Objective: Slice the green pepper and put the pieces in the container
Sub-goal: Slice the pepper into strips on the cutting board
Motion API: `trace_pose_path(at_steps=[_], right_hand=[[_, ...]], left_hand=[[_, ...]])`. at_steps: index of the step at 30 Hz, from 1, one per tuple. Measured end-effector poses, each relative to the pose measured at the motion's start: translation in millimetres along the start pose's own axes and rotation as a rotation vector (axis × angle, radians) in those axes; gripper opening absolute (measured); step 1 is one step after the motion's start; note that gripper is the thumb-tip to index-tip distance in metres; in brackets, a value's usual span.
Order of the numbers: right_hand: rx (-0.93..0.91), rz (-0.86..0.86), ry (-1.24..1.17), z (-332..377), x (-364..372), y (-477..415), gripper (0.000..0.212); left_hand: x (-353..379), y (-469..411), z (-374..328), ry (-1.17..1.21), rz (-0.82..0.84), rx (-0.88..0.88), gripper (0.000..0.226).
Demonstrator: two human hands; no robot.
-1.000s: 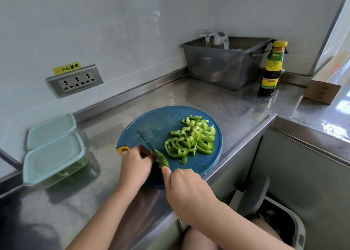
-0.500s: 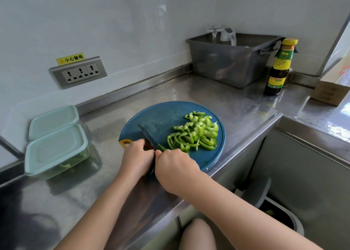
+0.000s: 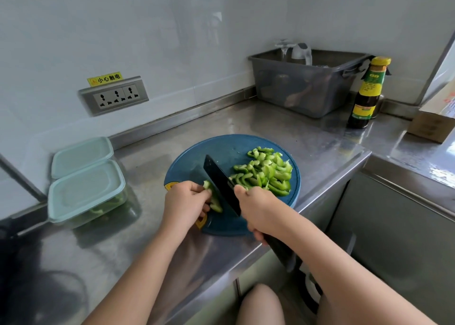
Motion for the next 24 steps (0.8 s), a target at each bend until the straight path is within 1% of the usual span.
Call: trace_pose_path(at_steps=[3,6,9,10,13,17,22,24], right_hand=[[-0.05,-0.036,-0.092,-9,-1,14,0.041],[-0.056,-0.04,-0.21,-8,4,16,0.051],[-0.129,-0.059,-0.217,-3,13,17,0.049],[-0.125,-0.064,-0.223,-2,15,18,0.051],[-0.089,-0.09,-0.2,-4,21,21,0.058],[-0.087,-0.105,-0.193,-7,25,25,0.055],[-0.076,-0.052,-0.204,-5,16,31,0.038],[-0.071,-0.049,-0.204,-3,15,32,0.037]], left_hand=[[-1,-1,1,0.081,-0.01,-0.043,0.011],[0,0,3,0.098,-0.012,-0.043,0.009],[1,5,-2,-0.09,-0.012,0.048,0.01],[0,6,-4,-0.13,-0.02,0.069,0.01],[-1,7,-7,-0.146,-0.029,0.059,0.016],[-1,8,-10,-0.134,-0.022,0.023,0.028],[0,10,-10,-0.117,-0.016,-0.013,0.025],[0,10,-10,-0.107,-0.01,-0.012,0.027]])
Point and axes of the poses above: each hand's wrist, its own y-axis away from the middle knuckle, its own x-axis out of the palm, z = x × y, the point moved 2 cm from there along -y, towards the middle knuckle, and after that the axes turned 7 degrees about x, right-handed, at the moved point
